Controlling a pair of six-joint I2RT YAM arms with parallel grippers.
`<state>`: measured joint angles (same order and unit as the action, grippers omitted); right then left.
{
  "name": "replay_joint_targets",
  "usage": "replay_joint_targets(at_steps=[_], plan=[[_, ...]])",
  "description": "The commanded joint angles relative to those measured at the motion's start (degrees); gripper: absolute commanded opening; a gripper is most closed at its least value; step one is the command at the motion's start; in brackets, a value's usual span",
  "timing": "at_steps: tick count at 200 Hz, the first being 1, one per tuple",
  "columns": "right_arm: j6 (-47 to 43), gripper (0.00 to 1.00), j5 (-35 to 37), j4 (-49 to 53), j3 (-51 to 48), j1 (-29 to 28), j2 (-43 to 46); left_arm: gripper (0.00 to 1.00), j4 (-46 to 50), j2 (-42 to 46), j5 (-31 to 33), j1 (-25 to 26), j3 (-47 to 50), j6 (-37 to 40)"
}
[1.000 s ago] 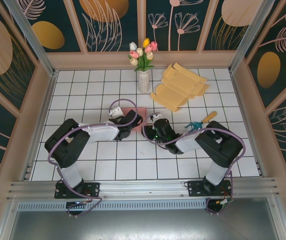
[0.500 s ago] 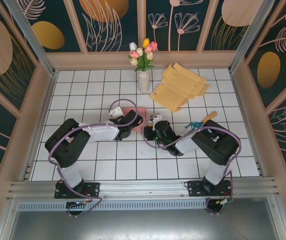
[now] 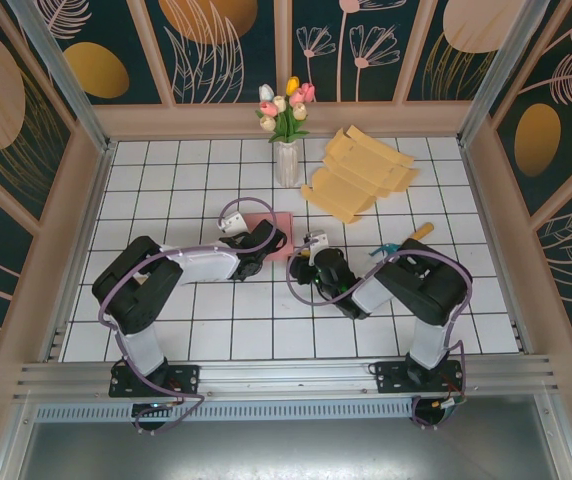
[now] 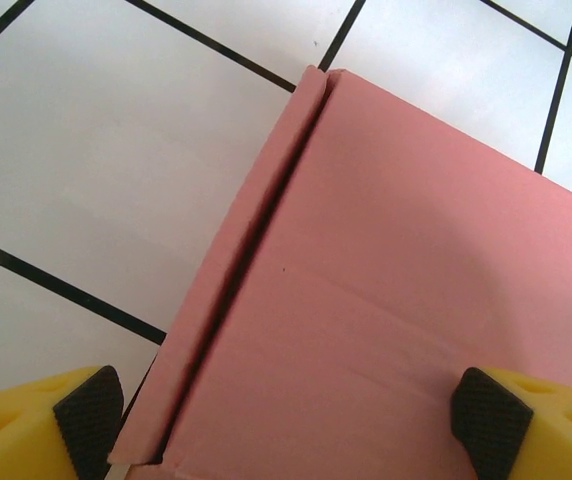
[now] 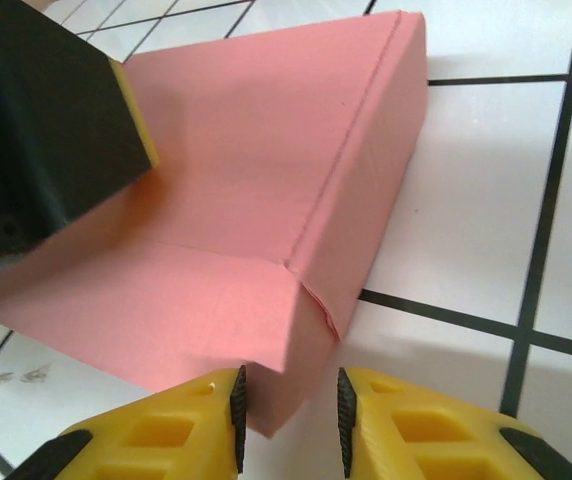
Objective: Fold the paper box
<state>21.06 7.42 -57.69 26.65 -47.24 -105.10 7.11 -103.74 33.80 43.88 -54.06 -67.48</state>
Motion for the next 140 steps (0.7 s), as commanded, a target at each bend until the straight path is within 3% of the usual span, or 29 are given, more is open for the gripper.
replay_joint_targets(at_steps=[1,67,113,140], plan=[[-1.9,0.32,3.4,3.0,-2.0,0.5,-4.1,0.89,13.4,-6.7,-3.8,-1.0,3.7,3.5],[-1.7,0.33,2.7,2.1,-1.1,0.5,-4.1,0.89,13.7,-8.4,-2.8,-1.0,3.4,3.1],[-0.3,0.33,2.3,9.1,3.2,0.6,-2.9,0.88,12.6,-9.6,-3.9,-1.1,3.7,3.3],[2.0,0.33,4.7,18.5,8.0,0.6,-2.7,0.88,12.5,-9.8,-3.8,-1.1,3.7,3.4]])
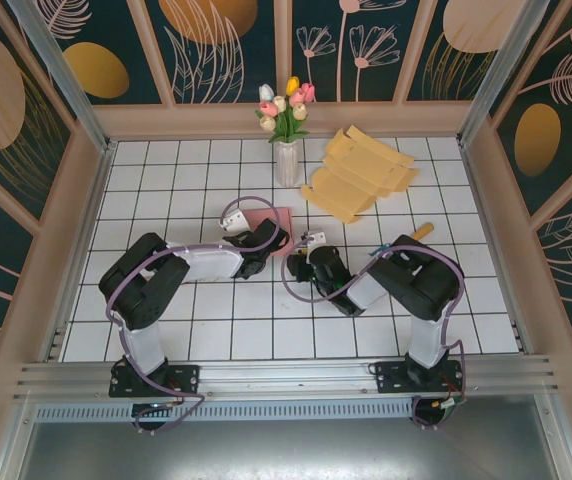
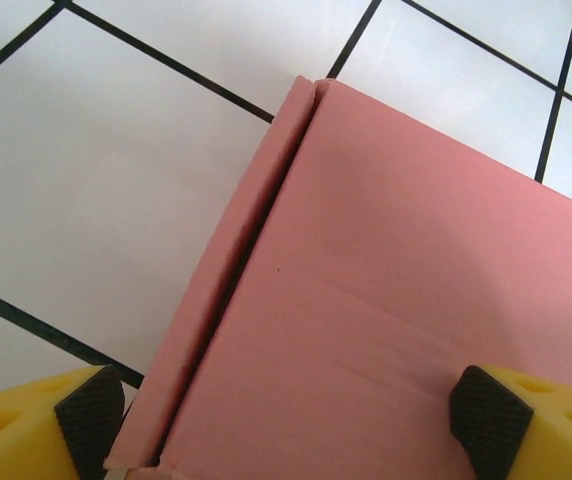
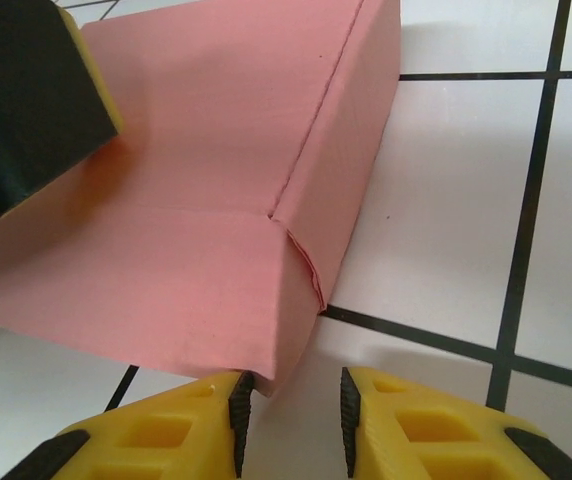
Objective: Fold the paper box
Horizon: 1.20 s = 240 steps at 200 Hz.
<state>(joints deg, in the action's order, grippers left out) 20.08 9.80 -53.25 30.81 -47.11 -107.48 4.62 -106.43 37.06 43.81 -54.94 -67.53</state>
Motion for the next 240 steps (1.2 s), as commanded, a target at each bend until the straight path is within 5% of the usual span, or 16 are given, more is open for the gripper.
replay_joint_targets(at_steps=[1,39,140,240], plan=[[3.0,0.33,2.5,14.4,4.1,0.4,-0.3,0.88,15.0,-7.2,-7.0,-1.0,4.6,3.4],[3.4,0.35,6.6,22.0,9.1,0.6,-2.1,0.88,14.2,-7.5,-8.1,-1.0,4.8,3.7],[8.7,0.36,-3.0,32.0,21.8,2.5,-7.7,0.86,10.5,-6.0,-14.7,-0.7,5.5,6.7],[11.9,0.36,-12.2,28.2,21.1,3.9,-7.5,0.86,7.7,0.1,-20.7,0.7,7.1,8.2]])
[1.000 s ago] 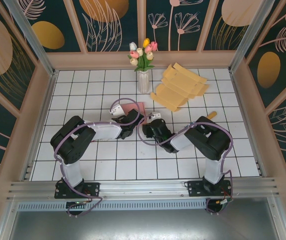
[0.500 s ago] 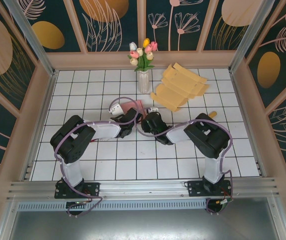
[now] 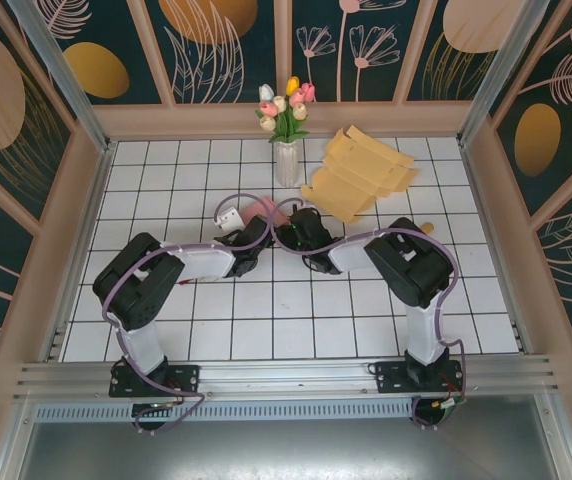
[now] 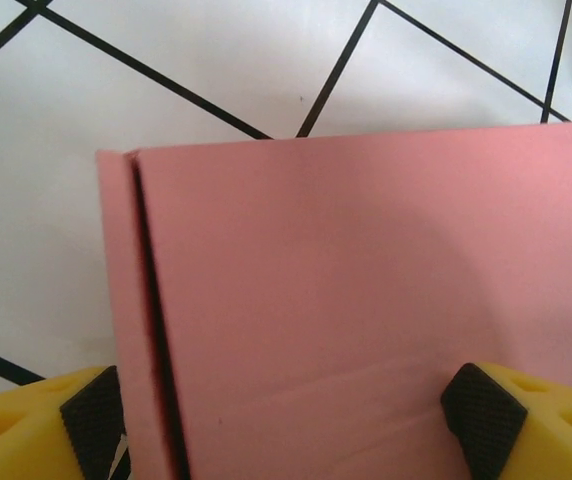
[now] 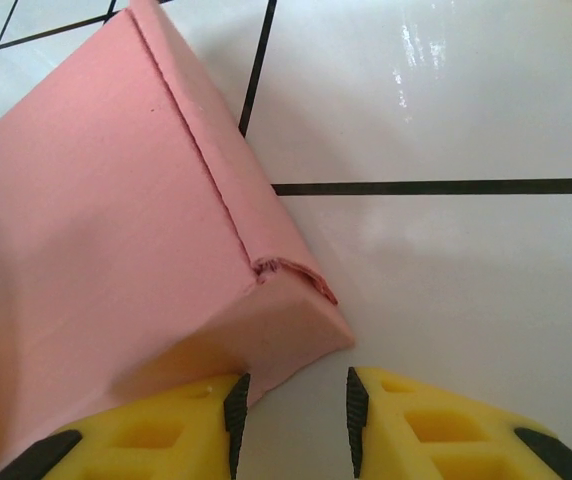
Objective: Fold the paper box
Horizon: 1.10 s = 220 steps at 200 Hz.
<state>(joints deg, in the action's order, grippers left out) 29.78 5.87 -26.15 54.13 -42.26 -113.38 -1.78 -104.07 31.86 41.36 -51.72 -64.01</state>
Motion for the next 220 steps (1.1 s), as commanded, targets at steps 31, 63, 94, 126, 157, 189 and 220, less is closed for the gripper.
replay_joint_targets(at_steps=[31,63,94,126,157,189,220], plan=[[2.0,0.36,-7.7,1.3,-5.3,-0.7,1.4,0.86,13.9,2.0,-16.8,3.5,5.0,4.5],[1.5,0.32,-5.4,4.0,-6.9,0.3,3.4,0.88,12.8,5.5,-15.5,3.5,5.4,8.6],[0.8,0.19,-8.3,3.9,-8.3,2.1,5.0,0.88,5.6,12.5,-18.6,3.5,9.3,13.4],[0.5,0.11,-12.5,4.1,-8.1,4.7,4.4,0.91,-0.1,20.5,-18.3,3.5,12.7,17.7],[0.5,0.11,-16.0,3.4,-8.2,6.5,3.9,0.9,3.1,21.2,-15.2,1.8,9.1,21.9],[-0.2,0.11,-17.4,6.9,-5.1,8.3,0.7,0.89,1.3,14.7,-19.0,-4.6,4.6,28.2],[-0.7,0.11,-18.3,7.8,-3.6,8.5,-1.0,0.88,-1.8,9.2,-21.3,-6.6,1.4,32.2]])
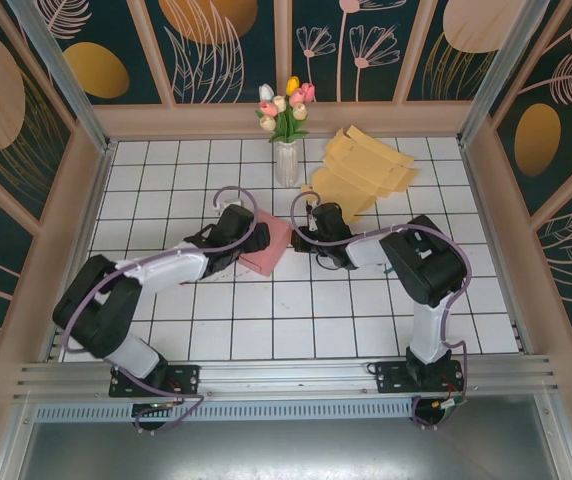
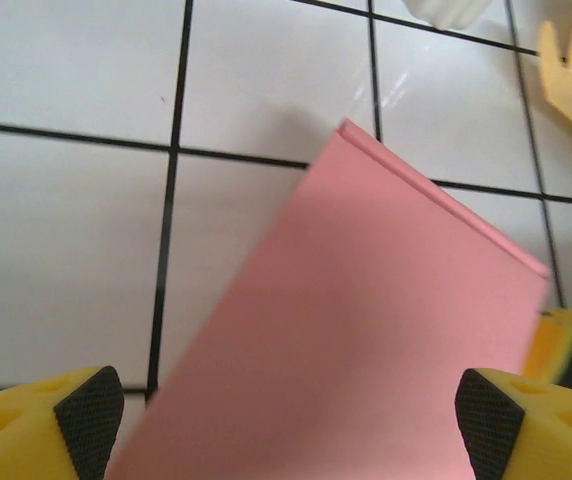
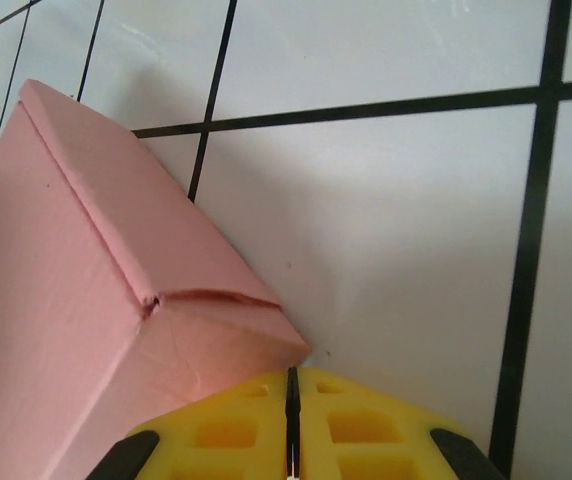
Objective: Fold the paper box
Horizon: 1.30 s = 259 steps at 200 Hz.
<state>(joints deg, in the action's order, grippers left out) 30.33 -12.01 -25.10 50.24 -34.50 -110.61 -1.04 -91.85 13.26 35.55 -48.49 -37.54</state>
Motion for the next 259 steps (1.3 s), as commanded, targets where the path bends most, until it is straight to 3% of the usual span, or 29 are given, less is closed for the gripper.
replay_joint_targets(at_steps=[1,41,80,118,143,206,259], plan=[[-1.3,0.11,-0.5,6.9,0.4,0.8,-3.9,0.88,-2.7,-3.1,-2.7,-0.8,-1.9,5.9],[-2.7,0.11,-1.3,8.2,2.1,0.9,-5.1,0.87,-4.5,-10.3,-3.6,-2.6,-5.8,11.4],[-4.3,0.11,-4.9,5.6,2.4,0.8,-6.1,0.79,-16.6,-11.4,-20.8,-2.0,-1.6,11.7],[-2.0,0.12,-13.1,-3.3,-0.6,0.1,-3.8,0.78,-20.7,-12.7,-28.4,2.1,-0.7,11.0],[-1.5,0.12,-13.5,-5.8,-3.4,0.0,-0.7,0.79,-21.1,-11.0,-26.3,2.9,0.6,7.8],[-3.3,0.12,-1.9,2.9,-11.0,0.2,9.5,0.9,-5.0,-2.5,-0.6,2.1,1.4,0.9],[-0.3,0.12,-0.4,-1.9,-22.2,-2.4,18.3,0.9,-7.1,5.3,-5.0,2.2,10.2,-0.4]])
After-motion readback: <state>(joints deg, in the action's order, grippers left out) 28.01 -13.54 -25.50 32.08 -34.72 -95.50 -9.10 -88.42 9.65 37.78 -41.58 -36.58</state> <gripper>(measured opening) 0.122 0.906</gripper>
